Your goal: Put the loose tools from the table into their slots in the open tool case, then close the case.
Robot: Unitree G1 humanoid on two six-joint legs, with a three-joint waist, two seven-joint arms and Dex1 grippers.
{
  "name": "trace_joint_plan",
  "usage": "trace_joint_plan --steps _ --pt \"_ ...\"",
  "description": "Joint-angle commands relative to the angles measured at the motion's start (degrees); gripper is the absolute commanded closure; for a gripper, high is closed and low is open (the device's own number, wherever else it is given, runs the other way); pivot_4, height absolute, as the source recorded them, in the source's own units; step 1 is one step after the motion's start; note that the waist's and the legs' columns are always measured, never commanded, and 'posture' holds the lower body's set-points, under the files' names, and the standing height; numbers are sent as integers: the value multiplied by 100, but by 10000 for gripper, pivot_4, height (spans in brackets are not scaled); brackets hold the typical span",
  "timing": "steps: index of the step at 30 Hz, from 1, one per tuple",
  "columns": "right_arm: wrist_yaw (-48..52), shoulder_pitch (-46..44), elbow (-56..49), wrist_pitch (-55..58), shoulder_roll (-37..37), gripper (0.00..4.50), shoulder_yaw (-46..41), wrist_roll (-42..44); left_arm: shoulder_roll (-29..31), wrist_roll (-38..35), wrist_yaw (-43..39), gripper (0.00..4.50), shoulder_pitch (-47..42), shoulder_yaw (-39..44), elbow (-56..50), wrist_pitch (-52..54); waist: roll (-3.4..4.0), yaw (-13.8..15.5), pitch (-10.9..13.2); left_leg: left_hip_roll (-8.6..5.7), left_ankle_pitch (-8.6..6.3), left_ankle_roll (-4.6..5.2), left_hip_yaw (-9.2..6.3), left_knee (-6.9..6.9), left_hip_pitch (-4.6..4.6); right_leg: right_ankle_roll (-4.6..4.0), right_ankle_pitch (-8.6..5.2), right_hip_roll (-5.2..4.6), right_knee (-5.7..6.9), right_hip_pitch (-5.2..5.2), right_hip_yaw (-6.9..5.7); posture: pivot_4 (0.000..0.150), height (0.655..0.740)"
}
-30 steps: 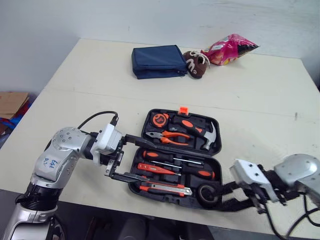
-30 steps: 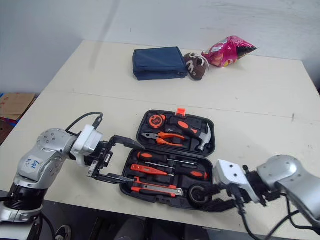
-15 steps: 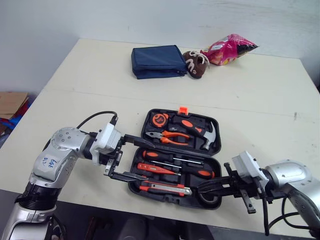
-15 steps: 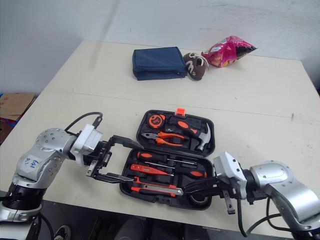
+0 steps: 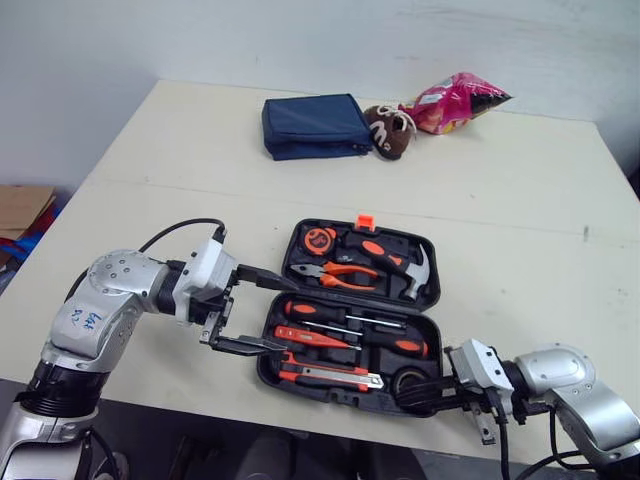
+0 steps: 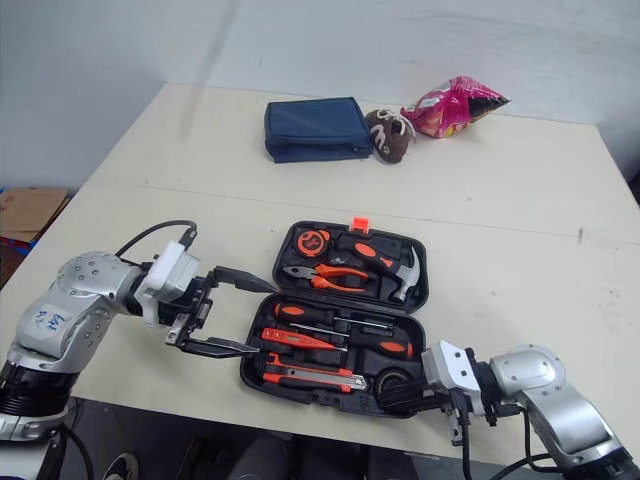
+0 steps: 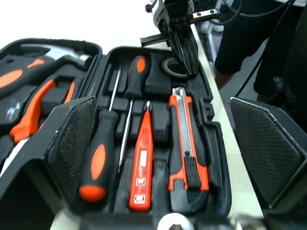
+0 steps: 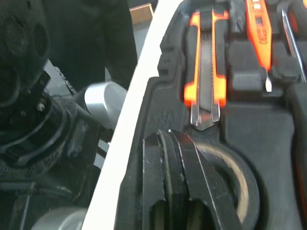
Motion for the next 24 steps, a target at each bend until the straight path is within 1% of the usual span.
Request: trace_joint_plan --steps 1,3,5,7,8,10,12,14,16,19,21,24 --pt "-194 213 130 106 -51 44472 -81 -142 35 21 52 0 41 178 -3 -88 1 0 0 0 0 0 -2 0 0 0 0 0 0 0 -1 1500 7400" --pt "-339 354 -258 260 -111 44472 -424 192 28 161 132 0 107 272 183 -262 11 3 6 0 0 0 -1 -2 -3 0 0 0 1 -6 -1 1500 7400" --pt "-689 470 -869 776 -218 44472 -1138 909 83 366 284 0 123 463 611 -479 24 7 15 0 0 0 0 -5 -6 0 0 0 5 -9 -1 1500 7400" --pt "-980 552 -1220 1253 -347 45000 -1835 1457 124 627 579 5592 89 622 1085 -633 51 9 30 -3 0 0 4 0 -16 1 1 -2 10 -21 1 1500 7400" --pt "-1060 585 -1299 1405 -398 45000 -2035 1589 119 724 682 8316 74 662 1234 -708 52 2 30 -4 0 0 5 6 -16 1 1 -3 11 -23 1 1500 7400" --pt "-1071 639 -1025 1488 -614 45000 -2570 1479 167 1078 927 17318 94 617 1604 -815 50 2 30 1 0 -1 3 4 -14 1 1 4 13 -23 -1 1500 7400" --pt "-1106 624 -508 1624 -847 45000 -2846 1230 169 1186 1059 26682 114 525 1789 -578 50 5 30 1 0 -1 4 -6 -14 1 0 5 15 -23 -2 1500 7400" --pt "-1223 492 157 1368 -948 45000 -2801 716 70 1282 1171 35652 89 370 1867 -395 50 7 30 -1 -1 1 8 -9 -15 2 1 3 18 -22 0 1500 7400" --pt "-1164 392 581 1099 -951 45000 -2670 421 3 1334 1136 44586 73 204 1851 -260 49 21 29 -5 -2 5 9 -9 -17 4 2 -1 16 -21 0 1500 7400" --pt "-1082 211 1096 553 -968 45000 -2191 -237 -277 1559 1328 44586 -117 -47 1973 -260 53 15 32 -5 -1 4 9 -9 -20 3 2 1 18 -26 -1 1500 7400" --pt "-1308 -150 1056 682 -727 45000 -1770 -413 -567 1689 1481 44586 -315 -306 1989 -34 53 1 32 -4 0 2 11 -6 -21 4 2 3 24 -30 0 1500 7400" --pt "-1481 -559 876 875 -415 45000 -1320 -519 -792 1843 1569 44586 -438 -596 1887 223 53 -59 32 -1 1 0 18 2 -21 4 2 10 43 -37 7 1500 7400"
